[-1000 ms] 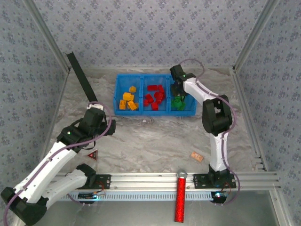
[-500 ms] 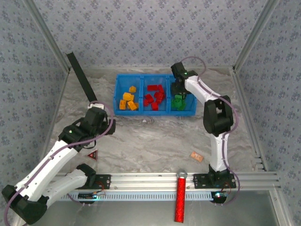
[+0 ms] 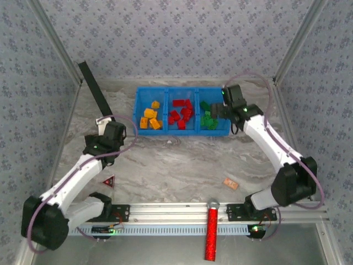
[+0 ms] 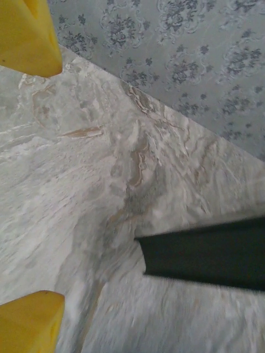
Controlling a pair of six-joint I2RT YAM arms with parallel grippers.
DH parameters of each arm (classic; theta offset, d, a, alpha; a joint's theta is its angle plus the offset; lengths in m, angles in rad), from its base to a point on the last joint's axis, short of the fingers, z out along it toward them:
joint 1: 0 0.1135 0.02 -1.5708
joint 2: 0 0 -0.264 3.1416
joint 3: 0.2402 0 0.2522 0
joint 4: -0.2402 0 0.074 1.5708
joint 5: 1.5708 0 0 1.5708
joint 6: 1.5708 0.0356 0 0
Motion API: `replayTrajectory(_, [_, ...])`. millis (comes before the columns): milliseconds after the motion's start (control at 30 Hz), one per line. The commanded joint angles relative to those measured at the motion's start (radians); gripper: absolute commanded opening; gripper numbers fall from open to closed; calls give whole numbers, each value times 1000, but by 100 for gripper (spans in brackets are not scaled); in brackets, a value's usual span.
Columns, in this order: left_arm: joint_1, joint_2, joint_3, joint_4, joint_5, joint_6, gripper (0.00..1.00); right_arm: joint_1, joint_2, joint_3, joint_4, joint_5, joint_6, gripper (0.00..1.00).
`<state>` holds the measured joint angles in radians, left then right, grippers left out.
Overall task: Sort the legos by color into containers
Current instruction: Reset both arms
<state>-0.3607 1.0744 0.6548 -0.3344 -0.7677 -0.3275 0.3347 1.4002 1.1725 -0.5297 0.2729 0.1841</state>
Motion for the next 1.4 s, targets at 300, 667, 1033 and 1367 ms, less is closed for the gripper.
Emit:
replayTrajectory(300, [242,289,-237,968,289,261,99,-109,-150,-275,118,6,135,98])
replayTrajectory(667, [340,452,-247,1151,551,280,99,-136,-277,-552,568,85,-8,100])
replayTrajectory(1033, [361,459,-250,1162,621,280,99,-253,-167,-772,1065,-6,-165,100])
replayTrajectory(1367, [361,458,-250,1161,624,281,99,-298,121,-848,1469,-178,-278,100])
